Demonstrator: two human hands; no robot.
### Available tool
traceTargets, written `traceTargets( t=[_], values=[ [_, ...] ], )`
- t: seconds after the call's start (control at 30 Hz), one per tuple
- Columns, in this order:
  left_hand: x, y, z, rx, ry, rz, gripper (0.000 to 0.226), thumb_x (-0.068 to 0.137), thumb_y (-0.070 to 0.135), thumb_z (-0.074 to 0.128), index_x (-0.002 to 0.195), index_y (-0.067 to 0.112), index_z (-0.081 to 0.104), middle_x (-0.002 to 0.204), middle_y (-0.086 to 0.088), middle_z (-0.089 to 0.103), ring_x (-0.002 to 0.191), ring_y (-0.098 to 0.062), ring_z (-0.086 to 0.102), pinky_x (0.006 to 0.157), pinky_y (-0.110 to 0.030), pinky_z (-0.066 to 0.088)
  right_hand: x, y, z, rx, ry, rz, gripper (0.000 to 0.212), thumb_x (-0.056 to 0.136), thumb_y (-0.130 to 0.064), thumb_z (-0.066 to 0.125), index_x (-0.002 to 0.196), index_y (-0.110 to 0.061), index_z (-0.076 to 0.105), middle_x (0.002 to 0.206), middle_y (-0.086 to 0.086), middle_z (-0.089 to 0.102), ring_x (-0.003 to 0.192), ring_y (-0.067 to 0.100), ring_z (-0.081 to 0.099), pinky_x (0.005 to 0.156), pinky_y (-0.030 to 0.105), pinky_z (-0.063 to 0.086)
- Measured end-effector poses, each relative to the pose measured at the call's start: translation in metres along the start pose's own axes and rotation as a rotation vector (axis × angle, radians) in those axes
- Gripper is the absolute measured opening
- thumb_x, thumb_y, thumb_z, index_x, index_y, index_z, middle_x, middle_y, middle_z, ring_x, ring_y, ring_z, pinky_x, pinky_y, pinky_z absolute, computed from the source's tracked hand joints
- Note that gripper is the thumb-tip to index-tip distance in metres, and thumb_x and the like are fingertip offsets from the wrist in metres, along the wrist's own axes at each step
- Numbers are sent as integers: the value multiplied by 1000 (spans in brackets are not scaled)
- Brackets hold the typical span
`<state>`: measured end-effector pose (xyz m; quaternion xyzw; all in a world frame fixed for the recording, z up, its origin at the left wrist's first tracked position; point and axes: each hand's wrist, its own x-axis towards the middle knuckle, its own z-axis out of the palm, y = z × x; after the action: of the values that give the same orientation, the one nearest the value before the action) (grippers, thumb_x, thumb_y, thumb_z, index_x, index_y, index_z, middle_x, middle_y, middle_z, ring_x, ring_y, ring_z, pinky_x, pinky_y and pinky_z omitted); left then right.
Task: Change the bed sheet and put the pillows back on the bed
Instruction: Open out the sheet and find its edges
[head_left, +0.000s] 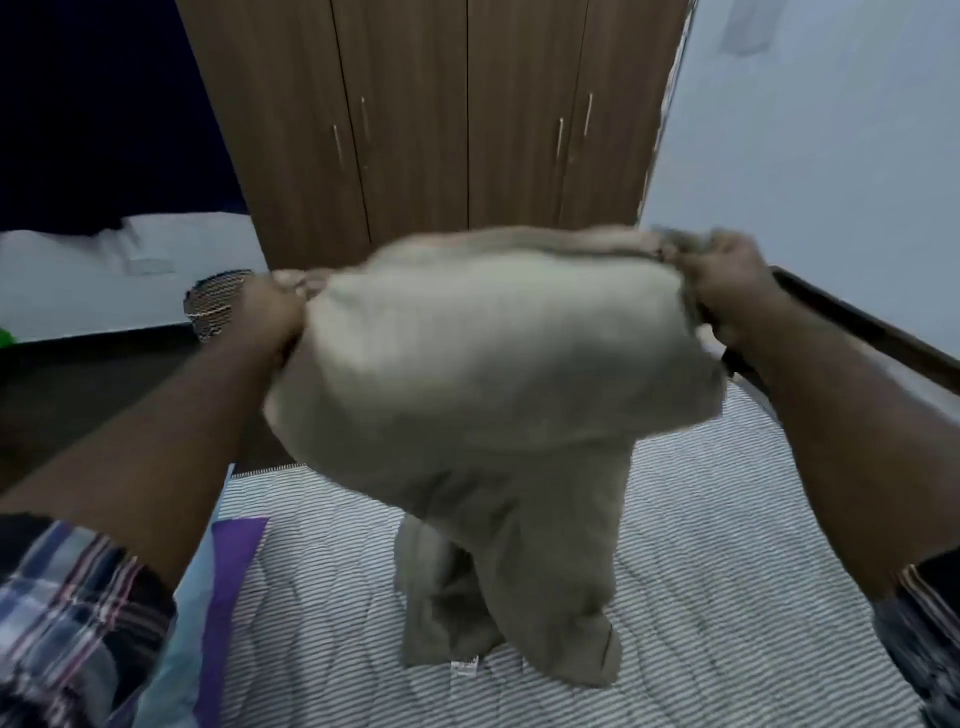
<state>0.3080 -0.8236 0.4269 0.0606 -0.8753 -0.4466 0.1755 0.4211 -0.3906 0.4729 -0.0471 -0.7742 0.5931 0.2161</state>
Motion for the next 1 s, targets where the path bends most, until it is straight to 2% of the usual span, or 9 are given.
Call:
traceTargets(
  t=[0.07, 0.2, 0.37, 0.5, 0.63, 0.73, 0.83, 0.93, 1.0],
  values=[
    [7, 6, -12, -9, 46, 23, 23, 99, 18, 53, 106, 1, 67, 102, -18, 67, 99, -35, 64, 79, -39, 52, 3, -6, -7, 42, 103, -15, 21, 71, -20, 82, 83, -7, 72, 75, 3, 66, 70, 17, 59, 68, 37, 45],
    [45, 27, -26, -359, 162, 71, 29, 91, 32, 54, 106, 14, 71, 100, -3, 73, 95, -25, 69, 78, -38, 59, 20, -47, -9, 365, 265, -294, 5, 87, -7, 66, 88, -9, 70, 84, 8, 70, 83, 24, 64, 78, 45, 56],
    [-34, -5, -9, 44, -44, -85, 24, 103, 21, 53, 112, 1, 63, 97, -24, 60, 98, -31, 57, 68, -28, 39, -41, 27, -3, 147, 7, 145, 8, 79, -16, 79, 80, -14, 72, 83, 13, 61, 77, 24, 60, 70, 39, 54],
    [-12, 15, -27, -172, 5, -140, 31, 104, 32, 51, 76, 19, 49, 77, 0, 49, 84, -20, 55, 68, -24, 38, -33, 0, -12, 364, 91, 27, 23, 85, -24, 76, 97, -6, 70, 94, 12, 70, 88, 22, 67, 84, 43, 60],
    [3, -2, -36, -552, -166, -302, 24, 92, 32, 66, 109, 15, 66, 114, -6, 70, 104, -21, 65, 86, -40, 56, -44, 7, -19, 372, -6, 125, 18, 95, -17, 65, 111, -8, 68, 95, 4, 74, 89, 19, 69, 85, 39, 56],
    [15, -7, -53, -686, -327, -270, 20, 97, 27, 58, 110, 17, 70, 98, -2, 72, 90, -17, 68, 78, -36, 59, -45, -8, -37, 388, -122, 131, 39, 96, -16, 59, 131, -1, 59, 107, 7, 72, 101, 24, 67, 97, 43, 53],
    [0, -9, -60, -763, -454, -318, 47, 93, 39, 59, 132, 13, 62, 105, -2, 72, 100, -22, 68, 81, -43, 57, -40, -32, -45, 558, -139, 78, 33, 98, -17, 49, 126, -10, 65, 127, 11, 67, 118, 27, 63, 101, 41, 51],
    [-46, -39, -38, -656, -564, -356, 44, 85, 31, 69, 124, 11, 67, 121, -10, 71, 112, -28, 67, 95, -50, 53, -57, -4, -32, 459, -194, 269, 25, 97, -23, 54, 108, -15, 75, 112, 6, 75, 103, 21, 70, 97, 42, 53],
    [-69, -48, -30, -645, -536, -384, 36, 79, 20, 75, 113, 8, 72, 116, -14, 73, 102, -27, 71, 98, -50, 51, -68, 20, -25, 333, -197, 335, 28, 85, -23, 71, 108, -8, 72, 107, 10, 74, 96, 23, 72, 102, 49, 51]
  ],
)
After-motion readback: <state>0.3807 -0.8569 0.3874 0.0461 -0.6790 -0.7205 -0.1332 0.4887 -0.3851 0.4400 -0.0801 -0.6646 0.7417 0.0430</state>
